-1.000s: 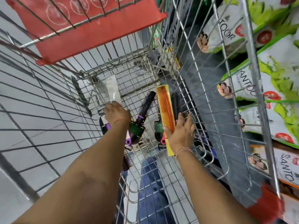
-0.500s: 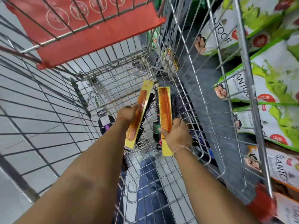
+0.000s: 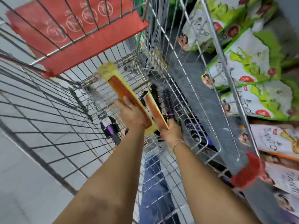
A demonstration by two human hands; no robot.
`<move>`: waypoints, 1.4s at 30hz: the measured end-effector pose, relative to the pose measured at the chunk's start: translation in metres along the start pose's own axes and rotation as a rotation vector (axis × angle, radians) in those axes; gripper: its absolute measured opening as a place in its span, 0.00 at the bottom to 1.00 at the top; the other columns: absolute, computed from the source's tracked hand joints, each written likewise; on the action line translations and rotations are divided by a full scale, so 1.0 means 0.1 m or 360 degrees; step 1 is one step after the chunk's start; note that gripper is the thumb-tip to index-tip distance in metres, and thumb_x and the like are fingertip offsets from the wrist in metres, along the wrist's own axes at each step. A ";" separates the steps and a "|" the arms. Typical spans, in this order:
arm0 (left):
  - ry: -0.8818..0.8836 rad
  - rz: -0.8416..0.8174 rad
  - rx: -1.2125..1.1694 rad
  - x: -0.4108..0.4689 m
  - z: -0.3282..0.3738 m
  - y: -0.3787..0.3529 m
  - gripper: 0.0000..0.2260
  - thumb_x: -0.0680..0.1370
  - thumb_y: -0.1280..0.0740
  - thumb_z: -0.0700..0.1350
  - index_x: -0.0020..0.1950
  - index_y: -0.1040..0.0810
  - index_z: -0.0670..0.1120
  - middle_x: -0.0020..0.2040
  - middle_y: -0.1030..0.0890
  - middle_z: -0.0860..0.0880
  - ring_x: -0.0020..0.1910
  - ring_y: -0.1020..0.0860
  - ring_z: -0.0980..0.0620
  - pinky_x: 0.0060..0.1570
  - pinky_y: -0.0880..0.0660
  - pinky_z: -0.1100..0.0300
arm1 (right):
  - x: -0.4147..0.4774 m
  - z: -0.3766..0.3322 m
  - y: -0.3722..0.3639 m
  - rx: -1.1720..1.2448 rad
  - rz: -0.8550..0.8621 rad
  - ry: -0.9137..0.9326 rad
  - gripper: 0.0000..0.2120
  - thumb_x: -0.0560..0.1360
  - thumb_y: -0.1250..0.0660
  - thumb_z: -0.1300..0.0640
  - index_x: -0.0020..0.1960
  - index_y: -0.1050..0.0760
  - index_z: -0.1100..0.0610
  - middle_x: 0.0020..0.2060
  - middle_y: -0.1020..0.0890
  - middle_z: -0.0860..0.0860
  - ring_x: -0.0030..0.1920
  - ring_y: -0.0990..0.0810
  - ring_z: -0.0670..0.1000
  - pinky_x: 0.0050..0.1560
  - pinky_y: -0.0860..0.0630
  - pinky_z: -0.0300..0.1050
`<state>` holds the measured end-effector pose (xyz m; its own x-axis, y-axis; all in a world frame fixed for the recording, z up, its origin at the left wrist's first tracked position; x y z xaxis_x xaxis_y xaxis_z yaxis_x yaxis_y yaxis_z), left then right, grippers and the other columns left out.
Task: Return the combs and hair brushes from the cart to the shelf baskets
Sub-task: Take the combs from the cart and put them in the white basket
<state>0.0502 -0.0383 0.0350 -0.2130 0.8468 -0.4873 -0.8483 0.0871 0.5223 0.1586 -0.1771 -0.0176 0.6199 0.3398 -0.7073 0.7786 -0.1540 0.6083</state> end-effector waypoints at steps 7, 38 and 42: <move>-0.0675 -0.0151 -0.0462 -0.55 1.14 0.20 0.16 0.82 0.48 0.42 0.59 0.30 0.31 0.50 0.21 0.35 0.50 0.22 0.45 0.43 0.35 0.57 | -1.01 -0.35 0.88 0.0246 0.0986 0.0453 0.20 0.76 0.40 0.46 0.57 0.31 0.61 0.42 0.17 0.67 0.41 0.18 0.66 0.34 0.36 0.45; -0.2473 -0.1906 0.1125 -7.30 1.04 -1.61 0.16 0.77 0.41 0.43 0.63 0.30 0.37 0.61 0.23 0.36 0.60 0.24 0.39 0.60 0.29 0.51 | -4.05 4.54 4.74 0.0885 0.1938 -0.0597 0.19 0.72 0.38 0.67 0.62 0.26 0.59 0.61 0.21 0.59 0.60 0.23 0.58 0.60 0.29 0.45; -0.2552 -0.1801 0.1452 -7.25 0.90 -1.71 0.24 0.75 0.36 0.37 0.69 0.37 0.37 0.65 0.27 0.38 0.62 0.26 0.39 0.60 0.28 0.52 | -3.75 4.69 4.56 0.0706 0.1557 -0.0651 0.22 0.75 0.41 0.64 0.68 0.32 0.55 0.67 0.27 0.54 0.65 0.28 0.56 0.67 0.32 0.45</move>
<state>0.3937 -0.6201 0.3623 0.9720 -0.1773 -0.1540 0.2221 0.4807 0.8483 0.3270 -0.8099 0.3567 0.9003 -0.4198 -0.1150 -0.1383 -0.5264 0.8389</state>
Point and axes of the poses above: each hand's wrist, its own x-axis towards the middle knuckle, its own y-axis out of the back of the hand, z = x × y, the point moved 7 cm from there along x, towards the middle knuckle
